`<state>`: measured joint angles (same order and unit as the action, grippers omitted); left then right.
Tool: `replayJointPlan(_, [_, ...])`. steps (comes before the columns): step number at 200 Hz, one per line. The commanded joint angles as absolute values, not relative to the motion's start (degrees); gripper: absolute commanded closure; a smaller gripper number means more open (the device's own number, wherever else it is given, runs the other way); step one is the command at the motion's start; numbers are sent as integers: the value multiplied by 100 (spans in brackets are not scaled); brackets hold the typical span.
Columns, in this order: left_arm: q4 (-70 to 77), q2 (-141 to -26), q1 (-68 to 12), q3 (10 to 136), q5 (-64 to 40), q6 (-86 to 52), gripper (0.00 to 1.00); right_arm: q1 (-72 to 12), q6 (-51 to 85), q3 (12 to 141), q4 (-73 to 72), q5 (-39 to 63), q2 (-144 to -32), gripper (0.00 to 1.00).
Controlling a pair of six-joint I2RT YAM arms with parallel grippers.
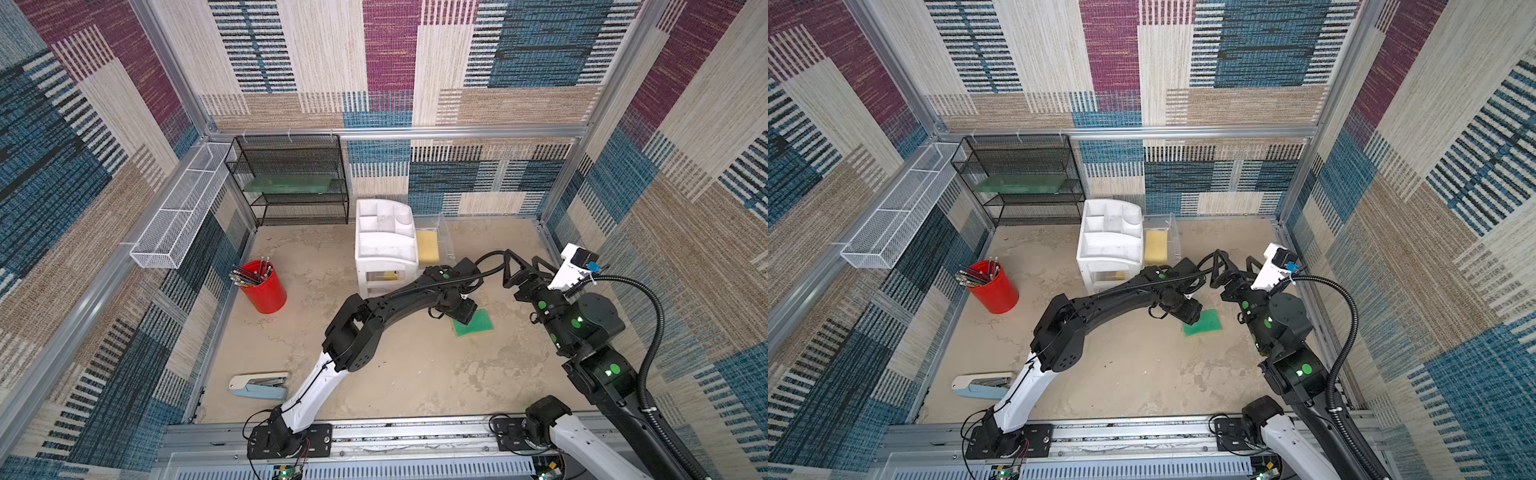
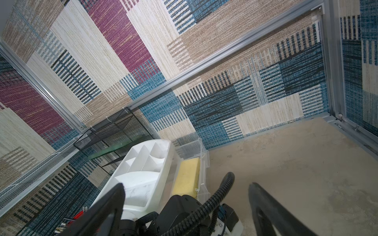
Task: Take the sponge out of the drawer
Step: Place the sponge at the center of the board, then pick up the sponge from the drawer.
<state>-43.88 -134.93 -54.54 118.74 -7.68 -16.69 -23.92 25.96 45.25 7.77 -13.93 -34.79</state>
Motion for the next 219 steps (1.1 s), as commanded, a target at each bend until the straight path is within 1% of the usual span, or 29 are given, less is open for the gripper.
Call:
replayJointPlan(1, [-4369, -13315, -5466, 11898, -691, -1530, 33, -2383, 2611, 4520, 734, -1451, -3472, 5])
replayJointPlan(41, [-4201, -12463, -5569, 11467, -800, -1459, 31, -2360, 2473, 4659, 860, -1628, -3403, 5])
replayJointPlan(70, [-4353, -11624, -5565, 11091, -678, -1548, 27, -2333, 2358, 4779, 815, -1687, -3330, 4])
replayJointPlan(95, [-4894, -10961, -5555, 11043, -527, -1581, 20, -2329, 2290, 4786, 659, -1661, -3428, 4])
replayJointPlan(108, [-5109, -10589, -5520, 11013, -328, -1631, 12, -2329, 2237, 4790, 584, -1607, -3581, 4])
replayJointPlan(127, [-5334, -10007, -5402, 10907, -156, -1696, 0, -2320, 2089, 4931, 624, -1450, -4059, 3])
replayJointPlan(157, [-5602, -9116, -5081, 10691, 244, -1668, 0, -2279, 1945, 5370, 931, -1161, -5046, 4])
replayJointPlan(197, [-5316, -8026, -4230, 9819, 103, -1678, 0, -2272, 1572, 5961, 866, -493, -6347, 5])
replayJointPlan(212, [-5180, -7781, -3886, 9452, -18, -1741, 0, -2274, 1508, 6425, 1142, -351, -6932, 7])
replayJointPlan(219, [-5096, -7659, -3767, 9248, -49, -1789, 0, -2283, 1506, 6645, 1330, -273, -7220, 9])
